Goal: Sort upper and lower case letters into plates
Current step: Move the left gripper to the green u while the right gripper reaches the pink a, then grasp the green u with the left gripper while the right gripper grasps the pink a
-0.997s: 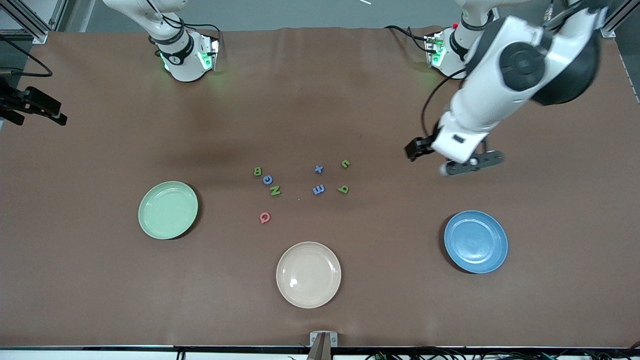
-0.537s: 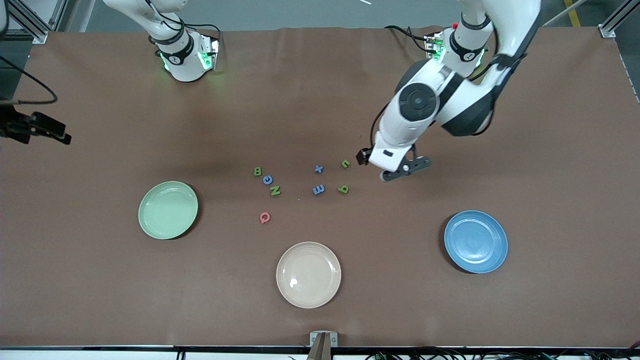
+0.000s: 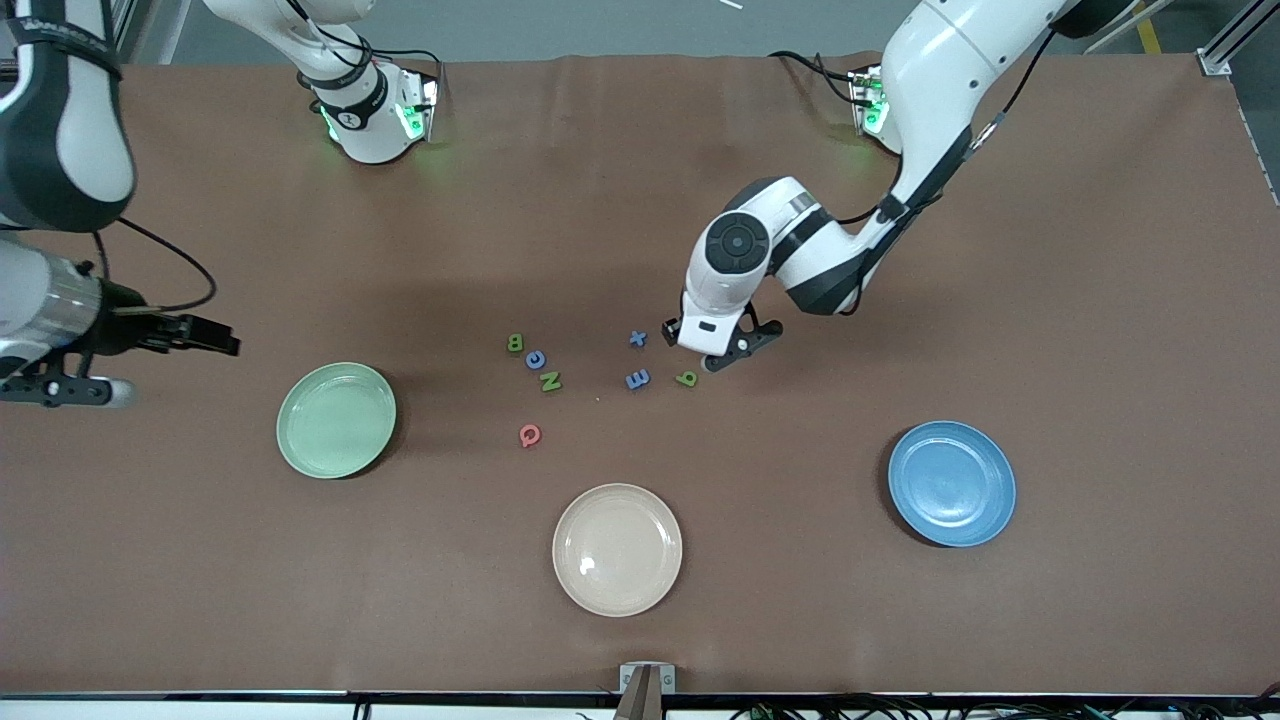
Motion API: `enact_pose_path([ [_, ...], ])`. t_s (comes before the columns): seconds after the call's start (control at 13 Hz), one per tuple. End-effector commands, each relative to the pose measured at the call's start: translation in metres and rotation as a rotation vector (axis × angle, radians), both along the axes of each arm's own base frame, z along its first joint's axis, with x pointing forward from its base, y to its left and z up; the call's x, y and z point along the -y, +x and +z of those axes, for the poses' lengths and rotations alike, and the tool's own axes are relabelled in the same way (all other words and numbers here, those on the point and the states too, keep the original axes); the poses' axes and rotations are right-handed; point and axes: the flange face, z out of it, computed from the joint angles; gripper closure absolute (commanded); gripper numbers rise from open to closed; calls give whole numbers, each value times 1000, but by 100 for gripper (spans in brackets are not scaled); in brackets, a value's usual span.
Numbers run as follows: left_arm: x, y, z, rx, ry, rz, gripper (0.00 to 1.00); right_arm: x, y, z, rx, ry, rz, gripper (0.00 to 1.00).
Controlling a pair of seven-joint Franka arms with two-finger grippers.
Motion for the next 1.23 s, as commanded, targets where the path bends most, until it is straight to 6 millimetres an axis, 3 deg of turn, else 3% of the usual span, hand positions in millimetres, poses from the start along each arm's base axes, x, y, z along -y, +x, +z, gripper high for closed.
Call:
enact_pose_path([
  [0.0,7,-3,-21,33,18,74,25,-85,-2,-17,24,-19,-140,0],
  [0.23,7,-27,-45,48,32,126,27,-179,1,-64,34,-40,-273,0],
  [0.46,2,-29,-48,43,40,179,29,-238,5,-124,64,-42,-357,0],
  [0.69,-2,-36,-55,39,28,195,31,-269,9,-188,88,-40,-393,5],
  [0.92,-4,-38,-58,32,33,196,43,-294,9,-239,117,-29,-417,17],
  [1.07,-4,-38,-58,33,32,196,61,-308,11,-257,121,-26,-453,19],
  [1.15,-3,-37,-56,37,30,195,79,-315,9,-267,122,-26,-458,20],
])
